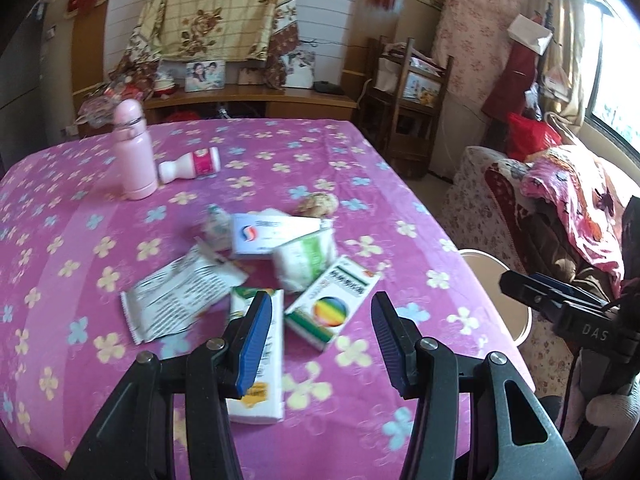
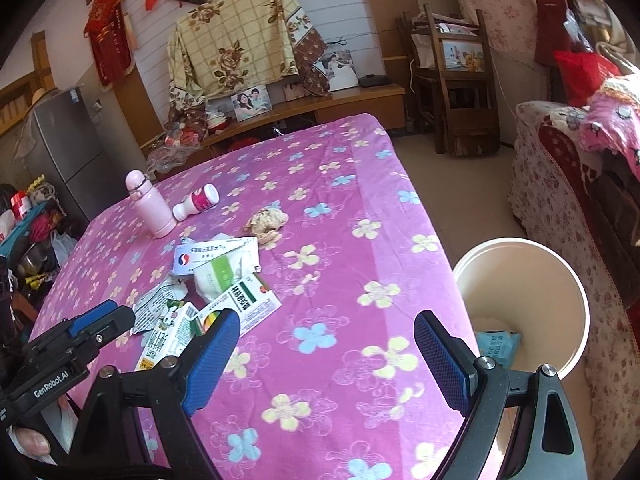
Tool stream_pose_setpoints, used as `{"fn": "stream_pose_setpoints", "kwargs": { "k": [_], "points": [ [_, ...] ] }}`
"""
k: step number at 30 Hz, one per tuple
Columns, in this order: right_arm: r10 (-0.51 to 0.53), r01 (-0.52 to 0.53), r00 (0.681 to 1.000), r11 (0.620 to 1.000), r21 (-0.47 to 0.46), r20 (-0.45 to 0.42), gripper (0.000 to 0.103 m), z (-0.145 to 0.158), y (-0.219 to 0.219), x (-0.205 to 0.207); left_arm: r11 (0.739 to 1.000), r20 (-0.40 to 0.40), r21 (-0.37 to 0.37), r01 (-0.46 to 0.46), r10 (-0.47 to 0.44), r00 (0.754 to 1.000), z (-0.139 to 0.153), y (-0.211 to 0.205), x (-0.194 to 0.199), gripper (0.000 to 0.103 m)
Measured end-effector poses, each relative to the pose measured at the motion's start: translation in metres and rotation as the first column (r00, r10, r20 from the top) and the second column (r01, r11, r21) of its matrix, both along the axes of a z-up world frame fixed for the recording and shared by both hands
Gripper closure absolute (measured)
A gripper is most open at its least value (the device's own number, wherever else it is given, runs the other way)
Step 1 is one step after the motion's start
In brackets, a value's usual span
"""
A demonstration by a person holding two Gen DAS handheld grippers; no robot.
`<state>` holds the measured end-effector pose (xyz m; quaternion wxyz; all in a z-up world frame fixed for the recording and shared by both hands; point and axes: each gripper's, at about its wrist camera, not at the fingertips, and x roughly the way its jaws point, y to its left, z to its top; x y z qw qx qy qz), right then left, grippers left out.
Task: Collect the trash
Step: 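Move both tools back over the remaining items on the table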
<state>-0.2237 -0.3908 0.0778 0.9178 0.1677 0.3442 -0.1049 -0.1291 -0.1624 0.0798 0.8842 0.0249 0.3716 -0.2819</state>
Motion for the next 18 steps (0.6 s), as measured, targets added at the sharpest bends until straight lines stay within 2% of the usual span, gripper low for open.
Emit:
{"fn": "stream_pose_setpoints", "kwargs": {
  "k": [7, 18],
  "points": [
    [0.024, -0.025, 1.000, 0.999, -0.035, -0.009, 0.012, 0.001, 0.019, 0.007, 0.999, -0.026, -0.001, -0.050, 0.050, 0.998, -0.009, 0.029, 0.008, 0.050],
    [0.036, -0.037, 0.999, 0.997, -0.063, -0.018, 0.012, 0.000, 0.034, 0.009, 0.997, -0.057, 0.006, -0.074, 0.074, 0.996, -0.019, 0.050, 0.008, 0.050]
  ]
}}
